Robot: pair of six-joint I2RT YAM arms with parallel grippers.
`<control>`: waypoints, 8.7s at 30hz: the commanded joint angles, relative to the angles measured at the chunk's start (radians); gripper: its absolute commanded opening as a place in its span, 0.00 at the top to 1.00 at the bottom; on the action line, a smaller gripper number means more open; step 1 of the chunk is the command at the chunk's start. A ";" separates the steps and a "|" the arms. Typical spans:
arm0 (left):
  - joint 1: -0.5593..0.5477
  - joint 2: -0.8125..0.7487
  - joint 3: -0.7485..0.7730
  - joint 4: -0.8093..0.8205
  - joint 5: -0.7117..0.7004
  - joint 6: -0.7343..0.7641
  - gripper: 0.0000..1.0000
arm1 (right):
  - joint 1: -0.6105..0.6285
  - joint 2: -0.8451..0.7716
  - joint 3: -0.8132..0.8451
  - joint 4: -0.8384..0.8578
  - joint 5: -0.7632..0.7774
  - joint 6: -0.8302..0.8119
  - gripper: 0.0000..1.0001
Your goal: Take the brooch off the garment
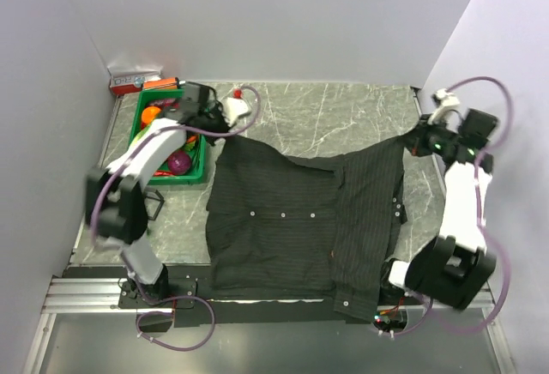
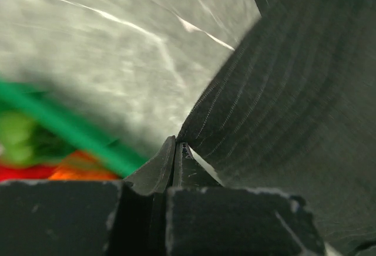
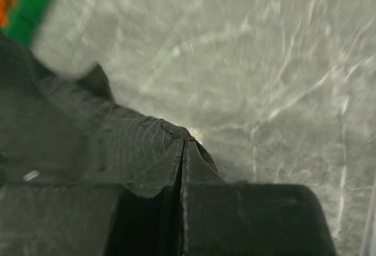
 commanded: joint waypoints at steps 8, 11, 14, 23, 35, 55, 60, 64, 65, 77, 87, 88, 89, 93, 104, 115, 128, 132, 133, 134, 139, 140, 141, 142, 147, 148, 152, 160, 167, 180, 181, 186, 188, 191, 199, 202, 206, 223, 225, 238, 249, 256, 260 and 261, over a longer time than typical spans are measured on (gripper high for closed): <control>-0.009 0.437 0.366 0.089 -0.105 0.063 0.99 | 0.142 0.402 0.138 0.301 0.454 0.017 1.00; -0.008 0.518 0.432 0.120 -0.191 0.078 0.99 | 0.143 0.528 0.225 0.330 0.479 0.037 1.00; -0.001 0.579 0.500 0.127 -0.245 0.084 0.99 | 0.165 0.644 0.329 0.348 0.494 0.056 1.00; 0.009 0.621 0.577 0.155 -0.337 0.046 0.71 | 0.223 0.783 0.517 0.307 0.456 0.040 0.50; -0.049 0.383 0.495 0.169 -0.228 -0.142 0.34 | 0.162 0.442 0.345 -0.323 0.002 -0.360 0.38; -0.540 -0.037 -0.313 0.471 0.203 -0.086 0.32 | 0.005 0.229 0.022 -0.436 -0.165 -0.508 0.39; -0.724 0.041 -0.347 0.606 0.218 -0.084 0.39 | -0.012 0.163 0.046 -0.220 -0.254 -0.247 0.39; -0.837 0.061 -0.404 0.698 0.246 -0.090 0.39 | -0.009 0.102 -0.020 -0.110 -0.231 -0.153 0.37; -0.859 0.067 -0.413 0.733 0.244 -0.104 0.39 | -0.007 0.103 -0.016 -0.119 -0.230 -0.159 0.37; -0.978 0.182 -0.421 0.749 0.232 -0.069 0.44 | -0.007 0.100 -0.042 -0.110 -0.221 -0.148 0.37; -1.020 0.309 -0.381 0.811 0.157 -0.060 0.40 | -0.010 0.134 -0.005 -0.136 -0.211 -0.171 0.37; -1.021 0.316 -0.375 0.819 0.128 -0.064 0.41 | -0.010 0.138 -0.002 -0.136 -0.213 -0.167 0.37; -1.021 0.322 -0.371 0.828 0.114 -0.064 0.42 | -0.008 0.143 0.003 -0.135 -0.213 -0.165 0.37; -1.021 0.351 -0.348 0.810 0.057 -0.061 0.59 | -0.010 0.154 0.010 -0.127 -0.208 -0.147 0.37; -0.947 0.273 -0.290 0.654 0.163 -0.055 0.99 | -0.010 0.132 0.056 -0.124 -0.201 -0.079 0.38; -0.565 0.335 0.494 0.172 0.249 -0.187 0.99 | -0.015 0.008 0.130 -0.031 -0.014 0.071 0.39; -0.301 0.659 0.761 0.849 0.090 -0.307 0.99 | -0.007 -0.001 0.149 0.020 0.037 0.252 0.39; -0.281 0.752 0.808 1.005 0.089 -0.308 0.99 | 0.010 0.017 0.152 -0.027 0.019 0.215 0.40; -0.282 0.765 0.828 1.008 0.099 -0.307 0.99 | 0.021 0.026 0.152 -0.035 0.023 0.205 0.40; -0.284 0.782 0.834 1.008 0.105 -0.310 0.99 | 0.027 0.030 0.152 -0.038 0.028 0.197 0.40; -0.308 0.797 0.788 1.028 0.102 -0.345 0.99 | 0.048 0.057 0.147 -0.020 0.034 0.204 0.40; -0.313 0.803 0.782 1.035 0.102 -0.351 0.99 | 0.050 0.060 0.148 -0.018 0.037 0.204 0.40; -0.320 0.805 0.779 1.048 0.106 -0.354 0.99 | 0.054 0.065 0.149 -0.018 0.037 0.203 0.40; -0.336 0.806 0.782 1.052 0.111 -0.357 0.99 | 0.059 0.072 0.150 -0.020 0.036 0.200 0.40; -0.391 0.834 0.837 1.019 0.165 -0.390 0.99 | 0.070 0.088 0.145 -0.015 0.036 0.184 0.41; -0.409 0.842 0.846 0.988 0.171 -0.388 0.99 | 0.070 0.089 0.142 -0.011 0.036 0.184 0.41; -0.449 0.898 0.891 0.884 0.189 -0.330 0.99 | 0.070 0.086 0.126 0.006 0.025 0.188 0.41; -0.483 0.650 0.583 0.689 0.260 -0.304 0.59 | 0.073 0.080 0.075 0.044 -0.010 0.195 0.41; -0.471 0.416 0.475 0.390 0.188 -0.351 0.29 | 0.142 0.077 0.027 -0.013 -0.055 0.023 0.41; -0.443 0.194 -0.006 0.351 0.399 -0.658 0.34 | 0.309 0.247 -0.109 -0.376 0.006 -0.633 0.40; -0.440 0.205 -0.028 0.389 0.424 -0.722 0.34 | 0.333 0.261 -0.114 -0.380 0.013 -0.639 0.40; -0.439 0.317 -0.082 0.543 0.496 -0.942 0.37 | 0.410 0.364 -0.115 -0.402 0.059 -0.688 0.42; -0.436 0.363 -0.062 0.543 0.494 -0.948 0.38 | 0.441 0.388 -0.109 -0.399 0.082 -0.698 0.43; -0.426 0.415 -0.034 0.577 0.529 -0.965 0.39 | 0.473 0.441 -0.089 -0.388 0.109 -0.695 0.43; -0.373 0.477 -0.054 0.618 0.573 -1.058 0.41 | 0.542 0.566 -0.045 -0.377 0.195 -0.737 0.39; -0.360 0.487 -0.058 0.607 0.574 -1.051 0.41 | 0.564 0.576 -0.055 -0.373 0.215 -0.762 0.37; -0.347 0.501 -0.042 0.588 0.579 -1.046 0.42 | 0.607 0.568 -0.094 -0.339 0.269 -0.780 0.37; -0.330 0.513 -0.029 0.555 0.571 -1.017 0.42 | 0.673 0.363 -0.282 -0.065 0.365 -0.808 0.41; -0.330 0.510 -0.031 0.554 0.571 -1.014 0.42 | 0.674 0.292 -0.296 -0.006 0.344 -0.793 0.42; -0.330 0.509 -0.032 0.566 0.579 -1.025 0.43 | 0.683 0.233 -0.284 0.039 0.332 -0.728 0.55; -0.330 0.500 -0.032 0.577 0.594 -1.039 0.43 | 0.711 0.185 -0.232 -0.044 0.258 -0.601 0.44; -0.330 0.489 -0.045 0.572 0.567 -1.049 0.43 | 0.869 0.229 -0.301 0.009 0.492 -0.523 0.41; -0.327 0.474 -0.066 0.587 0.548 -1.086 0.43 | 0.912 0.241 -0.330 0.066 0.615 -0.509 0.43; -0.325 0.469 -0.074 0.598 0.547 -1.106 0.43 | 0.919 0.243 -0.335 0.075 0.646 -0.515 0.44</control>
